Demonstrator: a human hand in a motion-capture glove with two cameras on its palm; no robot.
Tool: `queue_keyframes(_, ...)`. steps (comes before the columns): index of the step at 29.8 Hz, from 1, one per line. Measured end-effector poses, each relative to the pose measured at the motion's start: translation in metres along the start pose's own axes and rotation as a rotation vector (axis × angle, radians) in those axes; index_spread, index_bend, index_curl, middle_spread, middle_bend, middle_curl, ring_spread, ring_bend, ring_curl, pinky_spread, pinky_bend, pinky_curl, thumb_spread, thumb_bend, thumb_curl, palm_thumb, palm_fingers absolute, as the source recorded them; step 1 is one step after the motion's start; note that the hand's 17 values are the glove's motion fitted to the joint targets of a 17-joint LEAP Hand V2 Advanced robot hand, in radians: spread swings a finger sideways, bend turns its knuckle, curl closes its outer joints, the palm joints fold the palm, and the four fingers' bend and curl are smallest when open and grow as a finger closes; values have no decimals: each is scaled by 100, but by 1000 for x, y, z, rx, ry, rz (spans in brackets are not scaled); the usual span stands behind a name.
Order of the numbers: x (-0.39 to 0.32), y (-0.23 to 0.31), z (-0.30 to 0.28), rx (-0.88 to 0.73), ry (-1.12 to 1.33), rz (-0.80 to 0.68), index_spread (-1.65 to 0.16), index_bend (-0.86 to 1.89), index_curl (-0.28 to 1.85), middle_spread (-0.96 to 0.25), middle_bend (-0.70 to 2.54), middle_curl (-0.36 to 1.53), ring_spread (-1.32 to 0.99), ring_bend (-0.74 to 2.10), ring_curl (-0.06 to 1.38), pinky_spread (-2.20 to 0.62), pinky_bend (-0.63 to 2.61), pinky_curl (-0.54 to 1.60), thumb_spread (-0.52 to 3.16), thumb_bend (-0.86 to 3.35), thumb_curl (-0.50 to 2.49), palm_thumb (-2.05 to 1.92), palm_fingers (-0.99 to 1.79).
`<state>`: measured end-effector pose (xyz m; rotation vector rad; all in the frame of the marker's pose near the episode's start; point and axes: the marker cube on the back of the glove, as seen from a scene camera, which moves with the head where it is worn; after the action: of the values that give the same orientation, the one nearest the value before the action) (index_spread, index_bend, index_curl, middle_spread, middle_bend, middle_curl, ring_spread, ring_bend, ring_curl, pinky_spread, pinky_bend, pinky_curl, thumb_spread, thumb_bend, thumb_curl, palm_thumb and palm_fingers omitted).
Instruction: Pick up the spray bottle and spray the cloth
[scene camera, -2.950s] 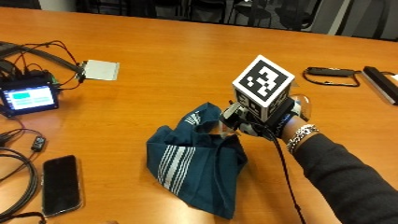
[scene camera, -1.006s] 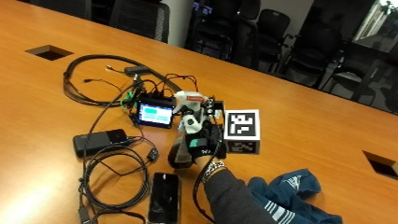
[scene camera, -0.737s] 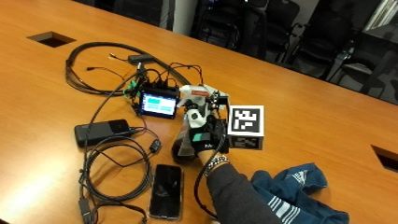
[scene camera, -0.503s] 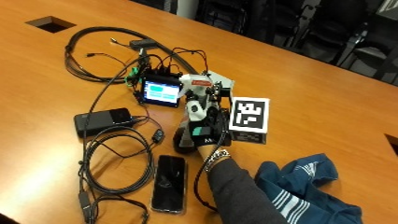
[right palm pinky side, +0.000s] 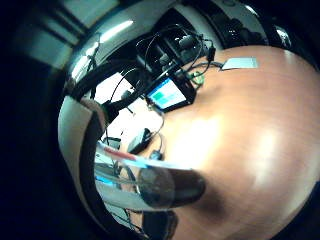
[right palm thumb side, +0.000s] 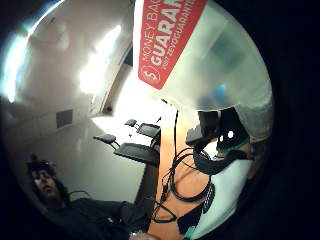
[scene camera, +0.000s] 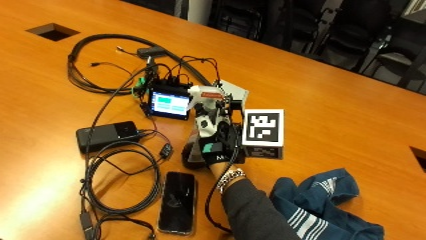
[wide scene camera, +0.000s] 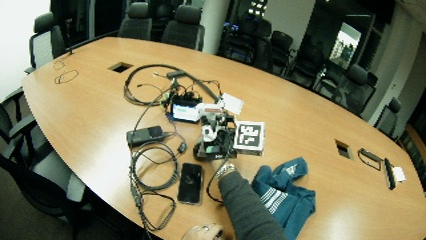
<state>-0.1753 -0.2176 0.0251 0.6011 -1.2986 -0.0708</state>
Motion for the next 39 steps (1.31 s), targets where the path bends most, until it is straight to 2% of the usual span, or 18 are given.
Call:
queue_keyframes(7,19,15,23,-99,52,142,-28,17,42,-21,44,57,-17,57,44,-17,40,40,130,-1,47,82,105)
queue_keyframes(12,23,24,41,-202,64,230,-28,7,39,-17,31,52,-13,47,43,-1,42,42,129,-2,45,81,69)
queue_keyframes(17,17,31,42,-290,142,307,-28,5,34,-12,23,47,-10,45,41,8,45,40,127,-2,44,81,59)
queue_keyframes(23,-13,40,15,-437,363,215,-30,15,32,-6,18,44,-6,37,37,17,43,38,124,-3,42,79,45)
queue_keyframes(30,-45,73,-30,-569,403,63,-34,18,33,-3,19,41,-4,34,34,23,32,34,129,-1,40,77,46)
queue_keyframes(39,-56,137,-104,-658,730,95,-37,19,34,-1,18,39,-1,26,33,26,25,33,131,-3,36,68,44)
